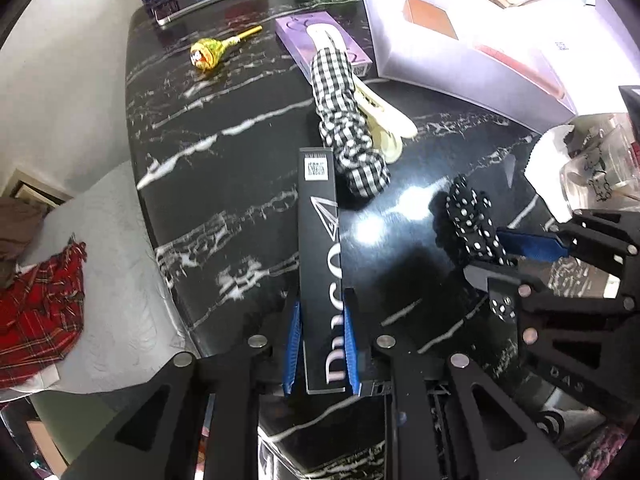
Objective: Organize rigid objects
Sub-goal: 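Lift the DUCO box with the left tool while the right tool lifts the polka-dot scrunchie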
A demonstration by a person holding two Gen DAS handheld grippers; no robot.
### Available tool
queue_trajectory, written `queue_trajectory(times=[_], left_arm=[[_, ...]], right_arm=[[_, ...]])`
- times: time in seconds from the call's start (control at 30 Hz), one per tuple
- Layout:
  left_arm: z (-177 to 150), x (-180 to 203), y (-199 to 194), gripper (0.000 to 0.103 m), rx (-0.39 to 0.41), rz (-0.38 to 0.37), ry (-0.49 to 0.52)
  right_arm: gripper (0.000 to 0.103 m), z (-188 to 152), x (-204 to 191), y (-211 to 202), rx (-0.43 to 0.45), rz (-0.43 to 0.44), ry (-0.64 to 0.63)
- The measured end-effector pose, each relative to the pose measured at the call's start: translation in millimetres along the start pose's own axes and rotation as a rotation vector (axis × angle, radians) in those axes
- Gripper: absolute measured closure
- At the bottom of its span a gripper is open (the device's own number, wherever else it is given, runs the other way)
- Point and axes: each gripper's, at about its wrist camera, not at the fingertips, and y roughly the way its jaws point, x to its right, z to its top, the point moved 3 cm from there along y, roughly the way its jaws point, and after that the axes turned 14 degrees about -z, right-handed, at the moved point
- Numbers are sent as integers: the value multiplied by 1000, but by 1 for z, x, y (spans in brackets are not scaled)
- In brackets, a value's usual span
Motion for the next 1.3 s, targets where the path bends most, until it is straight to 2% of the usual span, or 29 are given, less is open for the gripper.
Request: queue_trajectory(times=[0.13,0.33,0.47,0.5,0.6,0.87,1.3], left_arm=[[11,6,2,83,8,61,11],[19,4,2,83,32,59,-20],[17,1,2,83,42,60,0],[17,5,1,84,41,55,5],[13,10,0,85,30,33,14],[-1,23,-11,85,25,-11,46],[-7,41,-42,85,65,-42,86]], right_arm=[[71,0,-1,0,5,-7,-6],[71,-1,6,0,1,-11,9],[71,0,8,1,2,-21,19],[72,0,8,1,4,-24,15],[86,0,5,0,12,-47,-8],[88,-4,8,-7,7,-16,5],[88,-15,18,-41,72,-5,25]])
